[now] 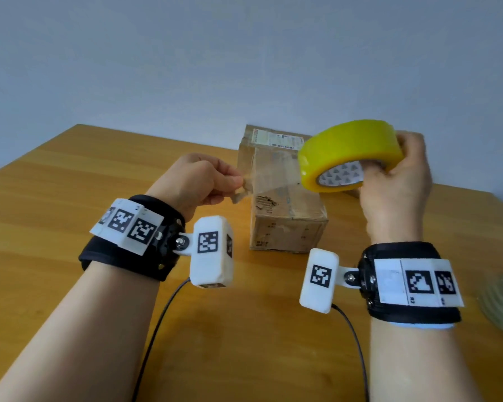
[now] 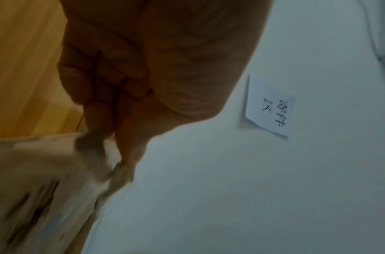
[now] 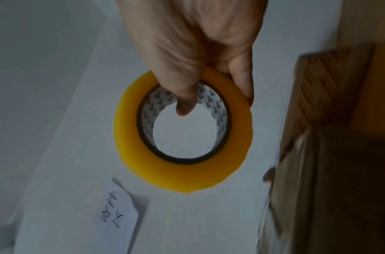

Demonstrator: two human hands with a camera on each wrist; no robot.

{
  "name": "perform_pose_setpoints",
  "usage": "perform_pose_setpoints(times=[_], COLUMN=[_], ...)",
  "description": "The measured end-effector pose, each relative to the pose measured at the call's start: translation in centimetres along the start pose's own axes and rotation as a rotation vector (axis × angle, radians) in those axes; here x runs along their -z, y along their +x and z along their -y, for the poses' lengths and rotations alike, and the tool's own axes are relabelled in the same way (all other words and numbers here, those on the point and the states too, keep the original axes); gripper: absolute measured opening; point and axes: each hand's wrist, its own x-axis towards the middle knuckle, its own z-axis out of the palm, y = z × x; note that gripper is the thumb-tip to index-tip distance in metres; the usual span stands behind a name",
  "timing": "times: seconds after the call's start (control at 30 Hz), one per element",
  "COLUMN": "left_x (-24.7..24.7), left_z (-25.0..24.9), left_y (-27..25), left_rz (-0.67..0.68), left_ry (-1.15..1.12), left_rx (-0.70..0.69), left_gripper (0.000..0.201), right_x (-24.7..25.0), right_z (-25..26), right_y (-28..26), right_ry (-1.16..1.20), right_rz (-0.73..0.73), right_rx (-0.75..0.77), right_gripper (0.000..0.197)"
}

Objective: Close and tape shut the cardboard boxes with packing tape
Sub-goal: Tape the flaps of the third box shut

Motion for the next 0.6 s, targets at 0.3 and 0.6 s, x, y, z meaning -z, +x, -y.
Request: perform_pose_setpoints(times=[0.3,0.6], left_x=[-1.0,-1.6], left_z=[0.6,1.0], left_y=[0.4,1.2], left_rz=[0.021,-0.059], left_ry=[-0.111,-0.015], left_rx=[0.038,0.140], left_gripper=[0.016,0.047], right_x=[1.5,2.3], right_z=[-1.4,-1.8], right_y=[1.0,1.4], right_ry=[-0.213,-0.327], right_rz=[-0.014,0.060], right_rx=[0.087,0.052], right_gripper=[0.040,0.036])
